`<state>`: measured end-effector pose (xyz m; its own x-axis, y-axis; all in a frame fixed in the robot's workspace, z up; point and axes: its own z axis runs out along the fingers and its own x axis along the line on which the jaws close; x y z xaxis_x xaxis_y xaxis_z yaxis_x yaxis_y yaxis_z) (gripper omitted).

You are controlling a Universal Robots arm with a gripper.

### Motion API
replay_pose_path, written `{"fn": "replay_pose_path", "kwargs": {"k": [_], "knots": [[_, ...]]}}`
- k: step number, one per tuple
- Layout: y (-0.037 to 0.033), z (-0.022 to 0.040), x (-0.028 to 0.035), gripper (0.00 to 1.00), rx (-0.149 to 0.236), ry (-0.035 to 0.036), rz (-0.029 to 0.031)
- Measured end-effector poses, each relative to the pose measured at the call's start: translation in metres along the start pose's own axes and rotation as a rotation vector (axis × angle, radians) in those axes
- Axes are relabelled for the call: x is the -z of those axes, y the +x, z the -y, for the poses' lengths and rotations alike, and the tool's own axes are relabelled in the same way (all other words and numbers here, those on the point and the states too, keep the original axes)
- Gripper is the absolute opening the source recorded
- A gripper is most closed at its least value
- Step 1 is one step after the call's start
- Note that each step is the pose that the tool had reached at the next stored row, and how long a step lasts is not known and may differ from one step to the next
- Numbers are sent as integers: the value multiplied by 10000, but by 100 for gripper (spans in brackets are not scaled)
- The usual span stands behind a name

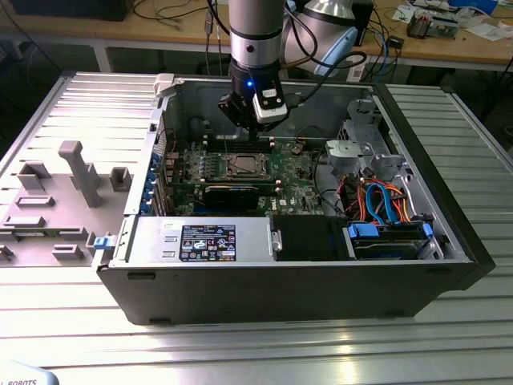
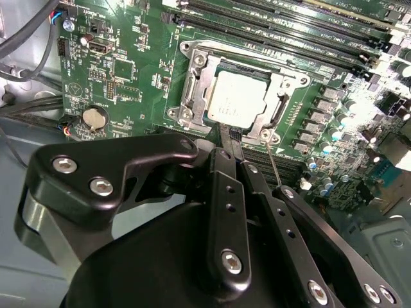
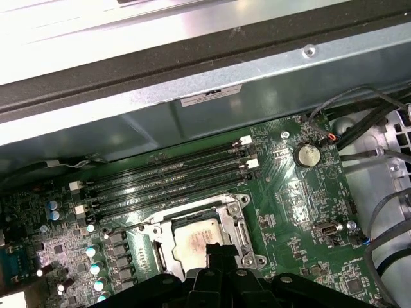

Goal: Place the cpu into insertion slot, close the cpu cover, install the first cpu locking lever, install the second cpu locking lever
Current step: 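Install the first cpu locking lever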

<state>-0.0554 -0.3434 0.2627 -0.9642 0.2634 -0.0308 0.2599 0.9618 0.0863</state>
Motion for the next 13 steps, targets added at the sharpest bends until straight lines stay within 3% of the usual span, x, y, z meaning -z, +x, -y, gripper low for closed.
{"fn": "replay_pose_path", "kwargs": {"k": [4,8,10,13], "knots": [[0,0,0,11,161,-5,-14],[0,0,0,11,1217,-37,-105],[0,0,0,11,1512,-47,-131],[0,0,0,11,1589,-49,-138]]}}
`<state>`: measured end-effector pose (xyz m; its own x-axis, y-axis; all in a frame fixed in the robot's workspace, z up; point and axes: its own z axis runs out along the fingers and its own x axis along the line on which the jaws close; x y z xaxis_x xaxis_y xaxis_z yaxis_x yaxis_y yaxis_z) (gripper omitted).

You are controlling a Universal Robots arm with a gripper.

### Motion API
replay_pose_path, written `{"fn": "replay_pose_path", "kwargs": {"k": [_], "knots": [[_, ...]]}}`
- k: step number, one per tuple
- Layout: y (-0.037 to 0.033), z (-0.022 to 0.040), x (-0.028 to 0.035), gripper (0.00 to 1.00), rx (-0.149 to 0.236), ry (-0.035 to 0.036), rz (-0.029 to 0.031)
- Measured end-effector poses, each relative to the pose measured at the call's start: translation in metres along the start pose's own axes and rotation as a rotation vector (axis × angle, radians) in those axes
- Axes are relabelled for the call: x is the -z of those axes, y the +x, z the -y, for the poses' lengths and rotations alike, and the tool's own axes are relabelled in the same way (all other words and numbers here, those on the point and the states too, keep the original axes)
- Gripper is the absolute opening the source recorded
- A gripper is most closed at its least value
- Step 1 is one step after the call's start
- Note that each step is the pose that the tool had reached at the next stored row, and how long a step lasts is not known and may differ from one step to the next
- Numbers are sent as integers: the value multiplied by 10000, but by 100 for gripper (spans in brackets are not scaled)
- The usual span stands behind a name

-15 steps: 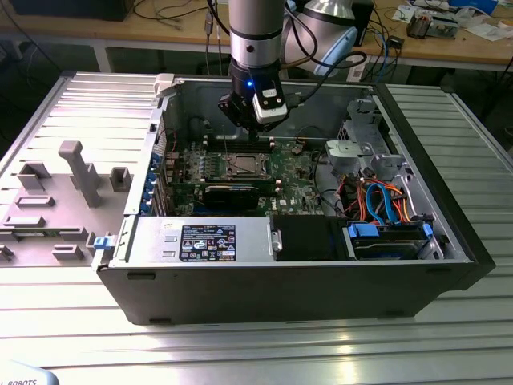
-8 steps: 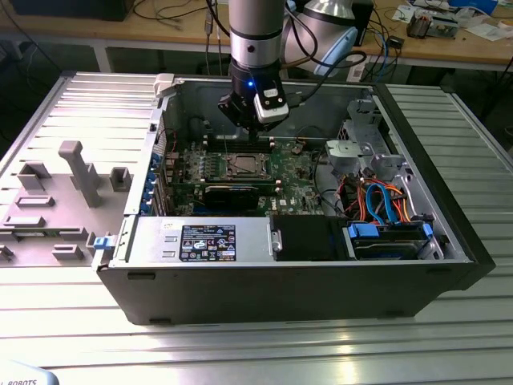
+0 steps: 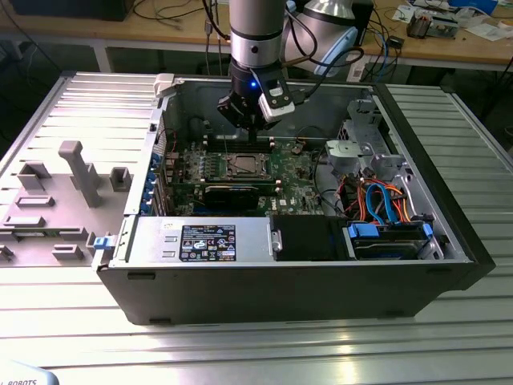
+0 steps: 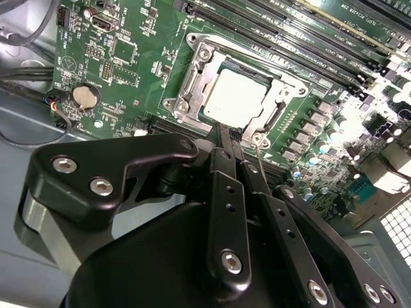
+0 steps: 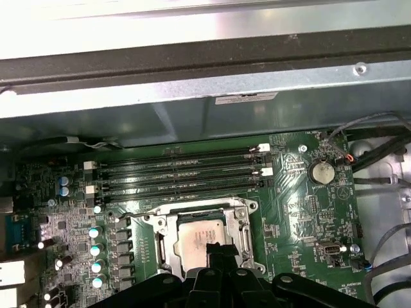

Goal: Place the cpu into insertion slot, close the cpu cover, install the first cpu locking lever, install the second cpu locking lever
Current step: 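Install the first cpu locking lever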

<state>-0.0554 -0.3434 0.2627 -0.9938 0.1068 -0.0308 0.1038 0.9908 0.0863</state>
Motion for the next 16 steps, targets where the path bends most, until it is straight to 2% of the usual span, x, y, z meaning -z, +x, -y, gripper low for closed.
{"fn": "replay_pose_path", "kwargs": {"k": [9,11,14,16], "knots": [[0,0,0,11,53,-2,-5],[0,0,0,11,322,-11,-28],[1,0,0,11,1120,-35,-97],[30,4,0,11,1239,-38,-105]]}}
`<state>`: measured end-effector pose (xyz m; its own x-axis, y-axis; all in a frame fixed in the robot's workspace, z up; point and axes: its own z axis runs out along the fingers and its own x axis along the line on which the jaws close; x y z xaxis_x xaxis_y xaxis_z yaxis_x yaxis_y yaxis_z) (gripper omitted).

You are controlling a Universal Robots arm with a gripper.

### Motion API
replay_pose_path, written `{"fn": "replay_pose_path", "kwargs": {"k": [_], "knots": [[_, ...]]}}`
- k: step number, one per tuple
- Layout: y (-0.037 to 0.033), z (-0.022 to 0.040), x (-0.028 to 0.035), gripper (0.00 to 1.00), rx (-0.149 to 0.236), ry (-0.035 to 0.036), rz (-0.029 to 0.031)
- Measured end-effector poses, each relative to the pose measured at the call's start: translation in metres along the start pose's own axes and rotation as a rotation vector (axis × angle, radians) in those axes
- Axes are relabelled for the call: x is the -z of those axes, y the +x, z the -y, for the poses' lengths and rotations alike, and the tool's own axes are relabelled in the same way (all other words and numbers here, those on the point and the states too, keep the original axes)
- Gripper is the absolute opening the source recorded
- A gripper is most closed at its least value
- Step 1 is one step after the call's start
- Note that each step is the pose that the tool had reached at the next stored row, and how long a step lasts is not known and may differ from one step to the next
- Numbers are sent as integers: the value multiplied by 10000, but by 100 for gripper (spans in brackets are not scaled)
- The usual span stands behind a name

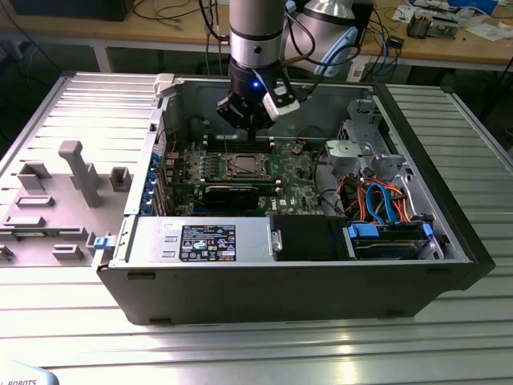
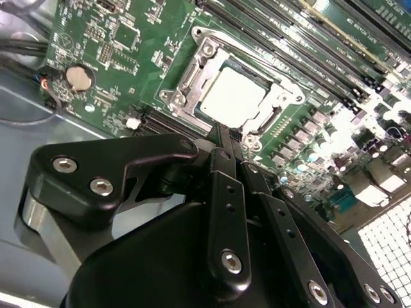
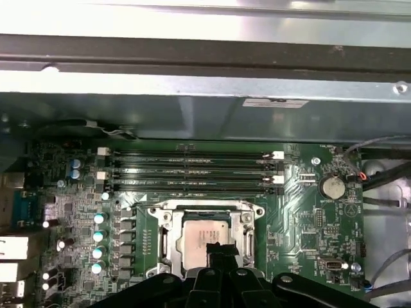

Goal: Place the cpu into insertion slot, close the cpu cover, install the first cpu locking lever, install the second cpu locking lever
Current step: 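Install the first cpu locking lever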

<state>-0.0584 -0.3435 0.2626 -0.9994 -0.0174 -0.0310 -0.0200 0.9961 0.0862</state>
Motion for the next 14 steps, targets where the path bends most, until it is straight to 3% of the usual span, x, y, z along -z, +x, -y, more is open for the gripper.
{"fn": "replay_pose_path", "kwargs": {"k": [2,7,14], "knots": [[59,-2,0,11,4,-2,6],[293,-6,5,11,29,-16,6],[335,-7,7,11,33,-16,5]]}}
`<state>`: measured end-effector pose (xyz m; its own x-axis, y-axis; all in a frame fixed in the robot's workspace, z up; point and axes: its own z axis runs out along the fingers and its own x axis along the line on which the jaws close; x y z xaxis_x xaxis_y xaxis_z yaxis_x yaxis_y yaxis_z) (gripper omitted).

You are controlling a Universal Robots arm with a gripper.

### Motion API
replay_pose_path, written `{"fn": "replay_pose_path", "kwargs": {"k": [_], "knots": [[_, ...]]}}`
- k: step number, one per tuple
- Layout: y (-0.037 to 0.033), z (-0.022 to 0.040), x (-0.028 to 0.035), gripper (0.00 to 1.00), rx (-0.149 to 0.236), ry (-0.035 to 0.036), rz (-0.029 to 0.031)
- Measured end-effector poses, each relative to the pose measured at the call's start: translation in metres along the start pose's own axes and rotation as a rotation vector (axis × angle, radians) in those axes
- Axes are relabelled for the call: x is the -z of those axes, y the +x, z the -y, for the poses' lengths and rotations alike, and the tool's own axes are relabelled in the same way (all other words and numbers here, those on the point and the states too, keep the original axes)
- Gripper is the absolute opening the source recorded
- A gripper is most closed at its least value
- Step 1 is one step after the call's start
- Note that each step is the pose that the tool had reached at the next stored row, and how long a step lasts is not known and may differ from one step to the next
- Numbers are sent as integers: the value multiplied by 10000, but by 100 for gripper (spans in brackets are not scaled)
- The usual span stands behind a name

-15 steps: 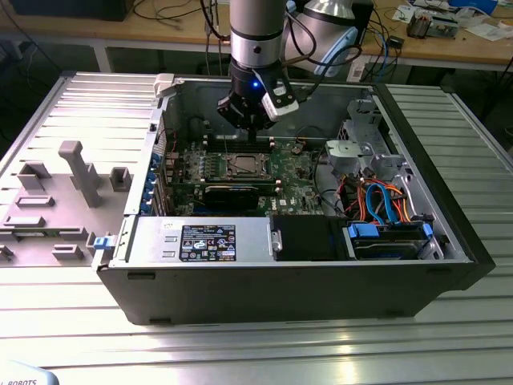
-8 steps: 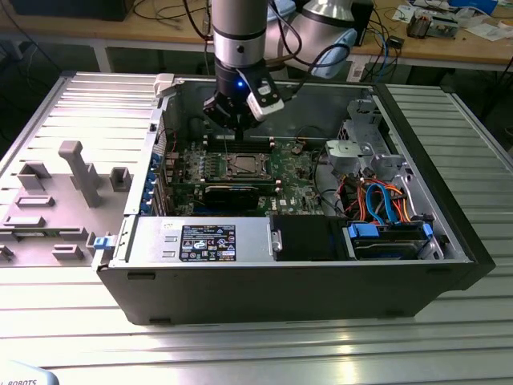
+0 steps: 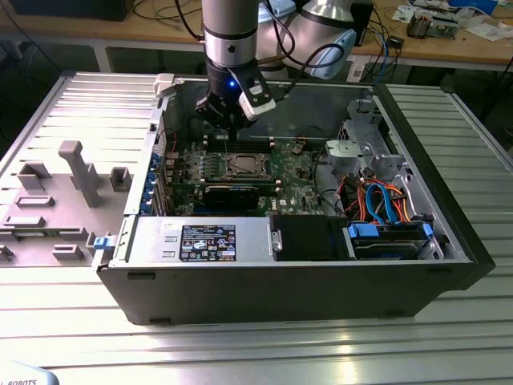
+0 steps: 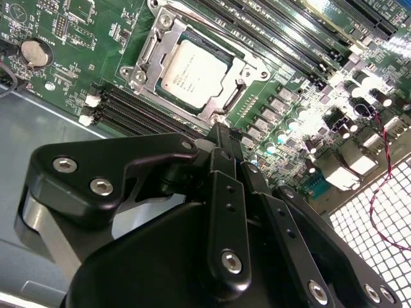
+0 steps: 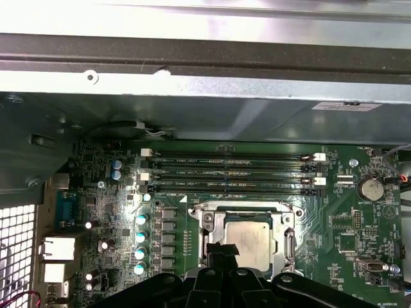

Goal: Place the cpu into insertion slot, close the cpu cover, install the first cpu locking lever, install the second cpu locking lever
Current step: 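Install the first cpu locking lever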

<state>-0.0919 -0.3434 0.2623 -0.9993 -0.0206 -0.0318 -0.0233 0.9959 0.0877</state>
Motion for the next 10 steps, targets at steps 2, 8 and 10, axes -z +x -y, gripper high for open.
{"fn": "replay_pose_path", "kwargs": {"k": [2,8,10], "knots": [[0,0,0,11,1,0,0],[13,0,1,11,-1,0,0],[24,-1,1,11,0,0,0]]}}
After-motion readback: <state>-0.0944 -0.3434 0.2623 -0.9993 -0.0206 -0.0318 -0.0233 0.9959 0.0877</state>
